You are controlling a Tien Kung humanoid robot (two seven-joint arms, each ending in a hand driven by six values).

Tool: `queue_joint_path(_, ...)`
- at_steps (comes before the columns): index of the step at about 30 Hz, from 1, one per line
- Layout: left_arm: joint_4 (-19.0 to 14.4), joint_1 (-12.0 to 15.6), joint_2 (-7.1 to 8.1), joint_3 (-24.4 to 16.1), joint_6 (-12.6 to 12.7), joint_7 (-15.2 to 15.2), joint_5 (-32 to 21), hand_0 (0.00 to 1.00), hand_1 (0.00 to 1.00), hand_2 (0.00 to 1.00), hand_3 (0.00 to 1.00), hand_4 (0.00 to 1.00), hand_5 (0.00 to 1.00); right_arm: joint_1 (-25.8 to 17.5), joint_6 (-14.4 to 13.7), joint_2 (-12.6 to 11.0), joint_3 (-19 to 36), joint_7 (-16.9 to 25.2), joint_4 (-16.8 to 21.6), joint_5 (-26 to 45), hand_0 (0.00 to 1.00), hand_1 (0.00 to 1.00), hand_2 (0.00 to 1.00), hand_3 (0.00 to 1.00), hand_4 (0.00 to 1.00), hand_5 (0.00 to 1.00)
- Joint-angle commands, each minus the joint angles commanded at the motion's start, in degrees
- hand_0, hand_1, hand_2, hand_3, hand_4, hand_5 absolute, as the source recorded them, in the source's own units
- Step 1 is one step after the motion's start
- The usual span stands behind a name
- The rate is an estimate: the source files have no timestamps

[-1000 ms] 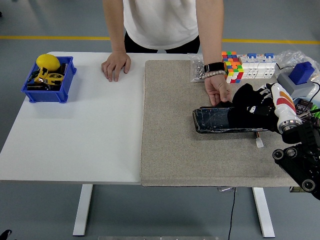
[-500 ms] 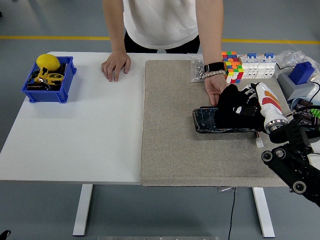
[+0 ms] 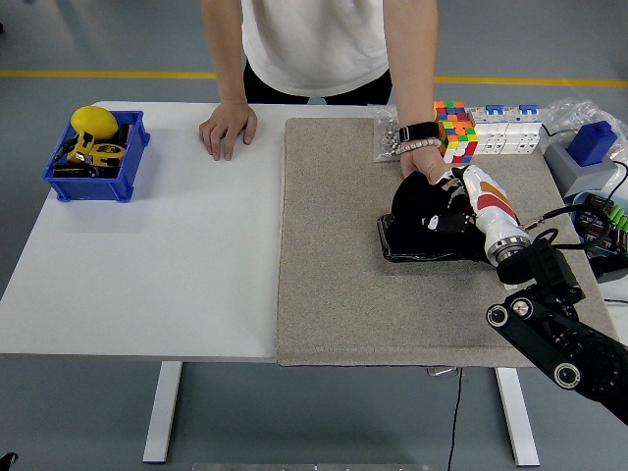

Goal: Pick the rag up,wipe the panel,place it on the desk

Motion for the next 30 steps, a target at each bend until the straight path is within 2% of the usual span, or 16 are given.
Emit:
queue_joint_path(12,0.0,0.2,0.14,0.2,0.1,0.1,-0.1,0.686,0.728,0.732,0.605,0.670,0.625,1.0,0.4,1.4,-3.8,-0.7,1.3,0.3,0.157,0.270,0.320,0.373,0.880,0.002)
queue_joint_path(22,0.0,0.0,0.19,0.0,0.1,0.1,0.1,0.685,0.728,0.732,0.605,0.670,0.624,2.2,0.6,1.6,-6.3,-1.0,2.7,0.2,0.157,0.271,0.320,0.372,0.880,0.002)
queue_joint_path(30,0.0,-0.1,0.17,-0.2,0.1,0.0,0.1,0.686,0.728,0.731,0.604,0.671,0.624,2.6,0.6,1.5,-6.6,-1.1,2.2,0.1,0.158,0.271,0.320,0.373,0.880,0.002)
